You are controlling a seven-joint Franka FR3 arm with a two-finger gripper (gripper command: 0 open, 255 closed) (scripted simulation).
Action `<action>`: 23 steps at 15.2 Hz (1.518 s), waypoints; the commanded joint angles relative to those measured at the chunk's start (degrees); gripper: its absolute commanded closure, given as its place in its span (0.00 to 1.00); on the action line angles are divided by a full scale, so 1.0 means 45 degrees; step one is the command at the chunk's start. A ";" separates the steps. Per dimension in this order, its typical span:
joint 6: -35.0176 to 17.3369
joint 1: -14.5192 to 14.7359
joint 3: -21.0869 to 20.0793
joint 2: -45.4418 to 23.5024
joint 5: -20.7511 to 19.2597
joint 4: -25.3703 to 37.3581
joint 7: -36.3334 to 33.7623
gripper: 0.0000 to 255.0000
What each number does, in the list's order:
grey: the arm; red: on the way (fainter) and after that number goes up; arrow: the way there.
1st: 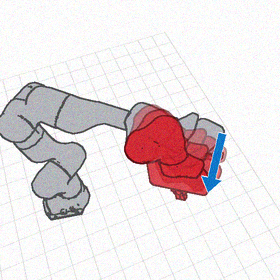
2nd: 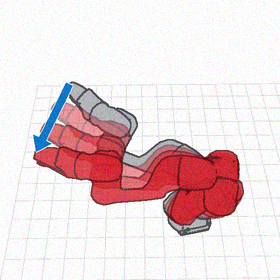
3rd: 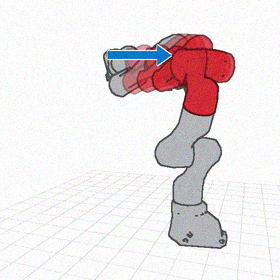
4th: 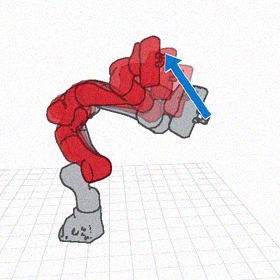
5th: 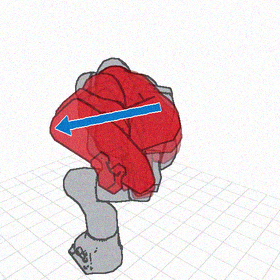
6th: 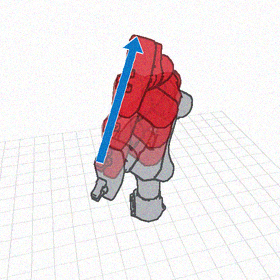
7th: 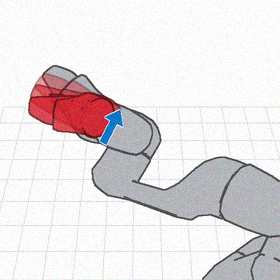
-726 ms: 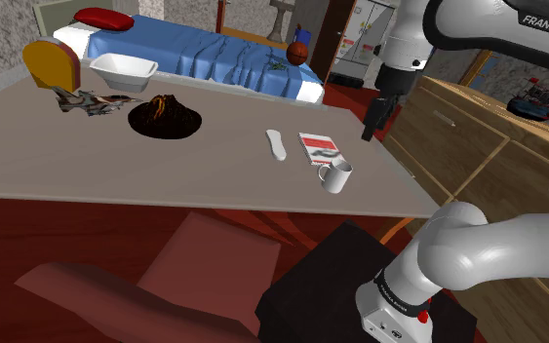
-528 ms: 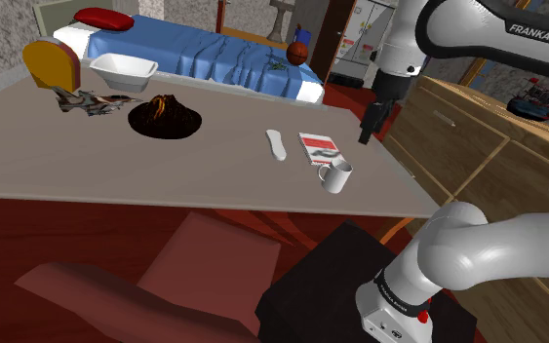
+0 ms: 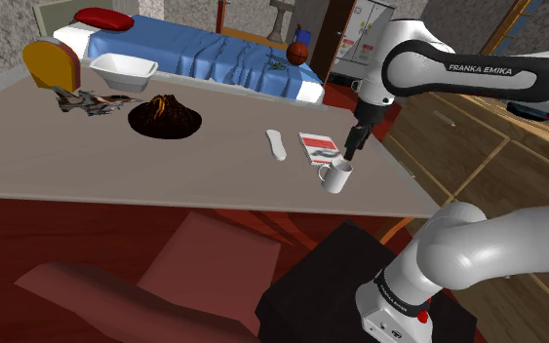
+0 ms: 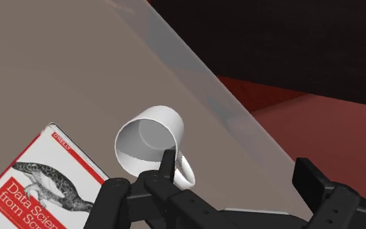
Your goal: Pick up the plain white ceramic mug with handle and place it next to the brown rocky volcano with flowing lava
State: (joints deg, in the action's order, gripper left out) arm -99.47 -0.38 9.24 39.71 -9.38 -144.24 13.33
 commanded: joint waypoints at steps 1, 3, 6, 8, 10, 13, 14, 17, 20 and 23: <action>-0.0921 -0.0083 0.0454 -0.0516 -0.0213 -0.0329 0.0457 0.00; -0.1845 -0.0125 0.0861 -0.1140 -0.0352 -0.0594 0.0854 0.00; -0.3252 -0.0147 0.1477 -0.2253 -0.0481 -0.0844 0.1476 0.00; -0.3930 -0.0138 0.1769 -0.2858 -0.0494 -0.0899 0.1794 0.00; -0.4321 -0.0154 0.1827 -0.3001 -0.0530 -0.1147 0.1795 0.00; -0.4920 -0.0173 0.1919 -0.3249 -0.0581 -0.1500 0.1798 0.00; -0.5123 -0.0179 0.1950 -0.3340 -0.0598 -0.1612 0.1800 0.00; -0.5446 -0.0187 0.2000 -0.3491 -0.0621 -0.1784 0.1804 0.00; -0.5447 -0.0186 0.2000 -0.3493 -0.0621 -0.1783 0.1804 0.00; -0.5445 -0.0186 0.2000 -0.3493 -0.0621 -0.1782 0.1805 0.00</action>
State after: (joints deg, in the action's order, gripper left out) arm -123.98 -1.21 18.24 23.99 -12.18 -152.26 21.45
